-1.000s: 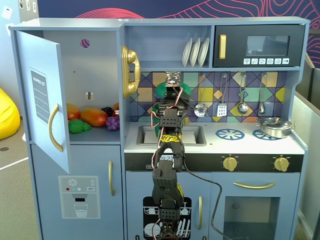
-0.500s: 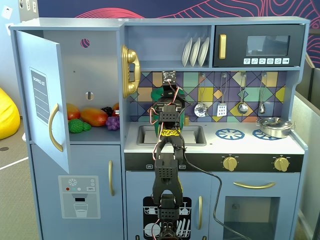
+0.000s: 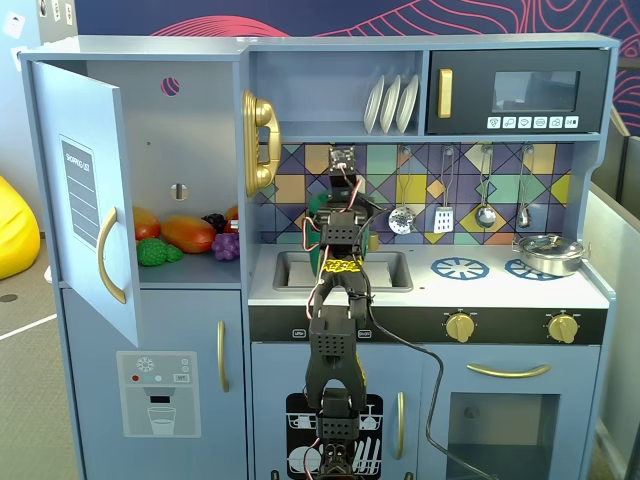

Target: Pick up the lid from the counter and put it on the green recipient

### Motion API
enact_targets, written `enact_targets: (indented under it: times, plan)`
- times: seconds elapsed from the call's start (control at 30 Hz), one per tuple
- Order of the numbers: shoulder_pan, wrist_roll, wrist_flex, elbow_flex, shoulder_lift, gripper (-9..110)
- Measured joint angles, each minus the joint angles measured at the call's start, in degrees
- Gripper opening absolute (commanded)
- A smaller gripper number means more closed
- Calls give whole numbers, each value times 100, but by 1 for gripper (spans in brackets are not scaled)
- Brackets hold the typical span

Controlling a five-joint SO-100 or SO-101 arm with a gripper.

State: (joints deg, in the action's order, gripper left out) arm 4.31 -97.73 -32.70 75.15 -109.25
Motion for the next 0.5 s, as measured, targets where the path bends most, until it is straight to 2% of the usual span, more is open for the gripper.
enact_targets:
  times: [0.5]
  plan:
    - [-9, -35, -97, 255, -158, 0]
